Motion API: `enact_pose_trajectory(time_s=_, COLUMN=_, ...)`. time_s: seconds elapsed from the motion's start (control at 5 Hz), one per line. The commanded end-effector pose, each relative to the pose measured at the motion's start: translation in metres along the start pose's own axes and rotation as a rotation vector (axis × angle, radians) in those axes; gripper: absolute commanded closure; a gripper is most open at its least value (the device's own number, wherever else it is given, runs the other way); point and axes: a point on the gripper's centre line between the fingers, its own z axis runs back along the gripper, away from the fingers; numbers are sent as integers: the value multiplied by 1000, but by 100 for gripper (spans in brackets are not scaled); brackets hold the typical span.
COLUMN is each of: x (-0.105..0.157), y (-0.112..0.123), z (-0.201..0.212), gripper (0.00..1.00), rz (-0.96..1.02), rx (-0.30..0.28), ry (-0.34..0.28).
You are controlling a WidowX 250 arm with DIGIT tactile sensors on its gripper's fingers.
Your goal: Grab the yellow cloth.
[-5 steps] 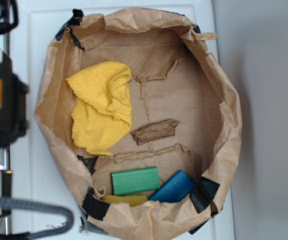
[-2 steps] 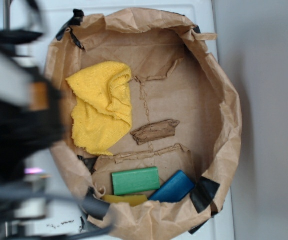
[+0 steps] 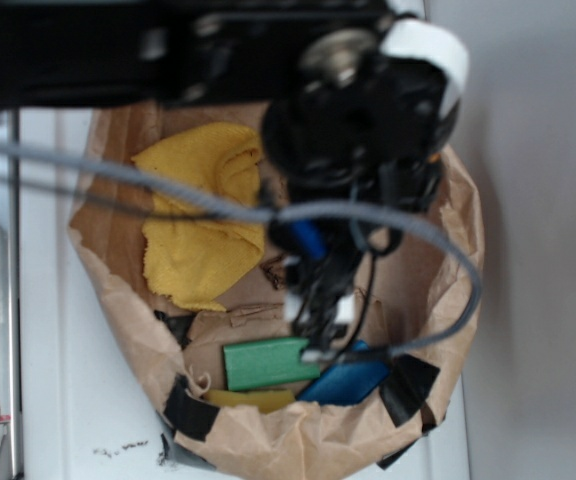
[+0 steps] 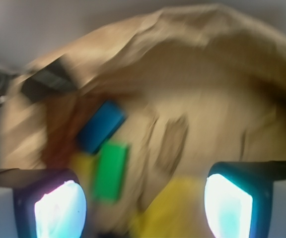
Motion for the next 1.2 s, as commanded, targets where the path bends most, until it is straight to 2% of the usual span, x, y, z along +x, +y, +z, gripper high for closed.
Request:
enact_pose_trajectory(time_s=0.0, x=-43, y=10, z=12, gripper=0, rz=-120, rx=122, ry=3)
enact_pose_trajectory(time_s=0.2, x=-72, y=19, z=-2, gripper=0, rz=-156, rx=186, ry=34)
enact_pose_trajectory(time_s=0.8, x=-72, y=19, z=-2, gripper=0, rz=-156, rx=186, ry=34)
enact_pose_trajectory(time_s=1.0, x=-79, y=20, z=-29, gripper=0, rz=-173, rx=218, ry=71)
